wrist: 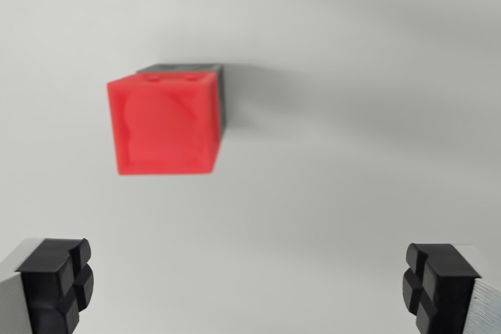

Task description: Destack cube

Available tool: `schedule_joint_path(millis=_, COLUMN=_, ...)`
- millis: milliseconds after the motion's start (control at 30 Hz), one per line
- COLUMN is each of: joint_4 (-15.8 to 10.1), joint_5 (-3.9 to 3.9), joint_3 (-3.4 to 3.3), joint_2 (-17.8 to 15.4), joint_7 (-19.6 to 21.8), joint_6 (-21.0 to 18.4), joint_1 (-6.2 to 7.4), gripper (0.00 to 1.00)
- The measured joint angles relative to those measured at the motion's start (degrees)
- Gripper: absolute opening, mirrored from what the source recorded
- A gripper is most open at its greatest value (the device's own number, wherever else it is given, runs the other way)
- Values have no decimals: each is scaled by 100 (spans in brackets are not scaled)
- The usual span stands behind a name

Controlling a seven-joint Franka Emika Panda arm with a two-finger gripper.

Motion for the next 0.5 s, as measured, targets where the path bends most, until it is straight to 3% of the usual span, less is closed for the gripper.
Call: schedule_joint_path(millis=500, joint_4=89, joint_5=-114, joint_3=94, joint_2=434, joint_7=44, joint_6=270, joint_1=344, gripper=100)
